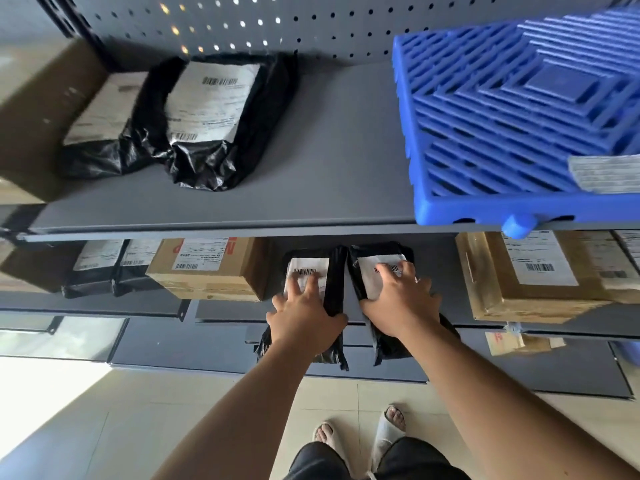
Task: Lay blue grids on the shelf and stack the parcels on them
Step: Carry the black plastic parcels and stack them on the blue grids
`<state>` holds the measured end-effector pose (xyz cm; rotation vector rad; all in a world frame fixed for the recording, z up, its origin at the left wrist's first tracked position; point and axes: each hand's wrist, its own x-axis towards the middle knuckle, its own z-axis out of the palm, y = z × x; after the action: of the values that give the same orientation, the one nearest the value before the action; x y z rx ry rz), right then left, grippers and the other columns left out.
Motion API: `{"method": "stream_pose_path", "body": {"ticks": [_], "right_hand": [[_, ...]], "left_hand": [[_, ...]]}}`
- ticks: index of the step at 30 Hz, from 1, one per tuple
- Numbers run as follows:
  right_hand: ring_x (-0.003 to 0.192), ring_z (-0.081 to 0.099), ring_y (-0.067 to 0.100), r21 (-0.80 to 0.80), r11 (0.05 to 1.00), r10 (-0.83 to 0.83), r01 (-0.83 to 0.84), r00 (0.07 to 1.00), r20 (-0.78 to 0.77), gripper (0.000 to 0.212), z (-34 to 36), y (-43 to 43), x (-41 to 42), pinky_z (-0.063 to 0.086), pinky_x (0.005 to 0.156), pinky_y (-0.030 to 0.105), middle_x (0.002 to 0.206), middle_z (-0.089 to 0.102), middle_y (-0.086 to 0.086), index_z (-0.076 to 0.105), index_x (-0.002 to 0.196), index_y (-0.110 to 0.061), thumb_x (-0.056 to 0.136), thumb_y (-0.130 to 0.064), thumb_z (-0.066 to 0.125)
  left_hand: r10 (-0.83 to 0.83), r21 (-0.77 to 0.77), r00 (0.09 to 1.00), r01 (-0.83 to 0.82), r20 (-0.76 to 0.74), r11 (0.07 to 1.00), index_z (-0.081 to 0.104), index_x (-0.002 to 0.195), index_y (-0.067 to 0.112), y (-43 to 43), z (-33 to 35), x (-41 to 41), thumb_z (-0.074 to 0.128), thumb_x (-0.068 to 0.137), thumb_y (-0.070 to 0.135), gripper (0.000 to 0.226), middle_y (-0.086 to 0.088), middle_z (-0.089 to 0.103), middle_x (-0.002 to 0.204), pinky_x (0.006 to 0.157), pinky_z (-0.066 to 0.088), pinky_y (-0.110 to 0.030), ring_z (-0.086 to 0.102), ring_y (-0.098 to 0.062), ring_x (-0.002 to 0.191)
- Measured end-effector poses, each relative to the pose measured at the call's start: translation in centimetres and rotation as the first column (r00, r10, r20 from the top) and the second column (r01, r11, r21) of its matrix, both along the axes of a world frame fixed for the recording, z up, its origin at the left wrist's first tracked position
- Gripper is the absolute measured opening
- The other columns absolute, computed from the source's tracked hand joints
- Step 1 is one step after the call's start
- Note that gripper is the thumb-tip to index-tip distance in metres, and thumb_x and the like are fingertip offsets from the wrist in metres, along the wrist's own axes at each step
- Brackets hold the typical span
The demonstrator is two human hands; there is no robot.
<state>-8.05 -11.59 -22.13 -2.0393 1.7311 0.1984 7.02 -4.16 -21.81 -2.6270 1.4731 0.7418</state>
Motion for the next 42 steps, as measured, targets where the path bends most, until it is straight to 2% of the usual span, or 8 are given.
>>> {"method": "stream_pose_path", "body": {"ticks": [9, 22, 32, 35, 39, 42], "right_hand": [[0.131, 0.038, 0.039, -0.103, 0.993, -0.063, 0.064, 0.998, 0.009, 0.078, 4.9, 5.4, -0.9, 0.039, 0.102, 0.051, 0.157, 0.024, 0.003, 0.029, 0.149, -0.039, 0.081, -0.062, 0.058], [0.131, 0.037, 0.04, -0.18, 0.929, -0.318, 0.322, 0.947, 0.055, 0.075, 10.1, 15.6, -4.6, 0.041, 0.1, 0.053, 0.153, 0.026, 0.003, 0.03, 0.147, -0.04, 0.082, -0.066, 0.058], [0.132, 0.037, 0.039, -0.22, 0.792, -0.56, 0.57, 0.821, 0.114, 0.076, 13.2, 19.4, -14.6, 0.041, 0.101, 0.053, 0.153, 0.025, 0.003, 0.024, 0.149, -0.041, 0.084, -0.064, 0.056], [0.132, 0.038, 0.038, -0.252, 0.758, -0.588, 0.601, 0.798, 0.134, 0.074, 14.3, 20.1, -17.5, 0.041, 0.102, 0.054, 0.154, 0.028, 0.004, 0.025, 0.149, -0.039, 0.085, -0.062, 0.055], [0.132, 0.038, 0.039, -0.262, 0.673, -0.666, 0.692, 0.721, 0.192, 0.071, 16.3, 21.6, -23.2, 0.041, 0.104, 0.056, 0.153, 0.03, 0.002, 0.029, 0.145, -0.041, 0.082, -0.06, 0.056], [0.127, 0.041, 0.037, -0.291, 0.589, -0.721, 0.754, 0.653, 0.233, 0.067, 17.8, 23.0, -27.9, 0.042, 0.103, 0.053, 0.15, 0.032, -0.002, 0.032, 0.141, -0.043, 0.081, -0.056, 0.06]], "left_hand": [[-0.078, -0.09, 0.997, 0.076, -0.02, 0.993, 0.018, 0.154, 0.039, 3.6, 4.3, -0.1, 0.057, 0.079, 0.071, 0.09, -0.001, 0.019, 0.161, 0.104, 0.042, -0.058, 0.037, -0.041, 0.138], [-0.28, -0.222, 0.957, 0.259, -0.071, 0.94, 0.019, 0.152, 0.041, 9.2, 8.9, -2.8, 0.058, 0.077, 0.068, 0.089, 0.001, 0.02, 0.159, 0.104, 0.042, -0.056, 0.038, -0.039, 0.135], [-0.505, -0.269, 0.86, 0.47, -0.075, 0.841, 0.017, 0.154, 0.04, 9.8, 11.9, -11.9, 0.057, 0.078, 0.07, 0.091, 0.004, 0.017, 0.159, 0.104, 0.042, -0.053, 0.038, -0.036, 0.134], [-0.555, -0.298, 0.828, 0.513, -0.075, 0.805, 0.017, 0.153, 0.041, 9.6, 13.0, -14.9, 0.055, 0.078, 0.07, 0.089, 0.005, 0.015, 0.16, 0.104, 0.042, -0.053, 0.037, -0.035, 0.134], [-0.635, -0.341, 0.77, 0.582, -0.06, 0.738, 0.016, 0.152, 0.041, 9.5, 14.8, -21.2, 0.055, 0.078, 0.071, 0.089, 0.006, 0.015, 0.159, 0.104, 0.041, -0.053, 0.037, -0.035, 0.134], [-0.685, -0.367, 0.726, 0.624, -0.054, 0.69, 0.016, 0.152, 0.041, 9.7, 15.9, -26.6, 0.054, 0.078, 0.071, 0.088, 0.009, 0.012, 0.161, 0.104, 0.041, -0.053, 0.036, -0.035, 0.136]]}}
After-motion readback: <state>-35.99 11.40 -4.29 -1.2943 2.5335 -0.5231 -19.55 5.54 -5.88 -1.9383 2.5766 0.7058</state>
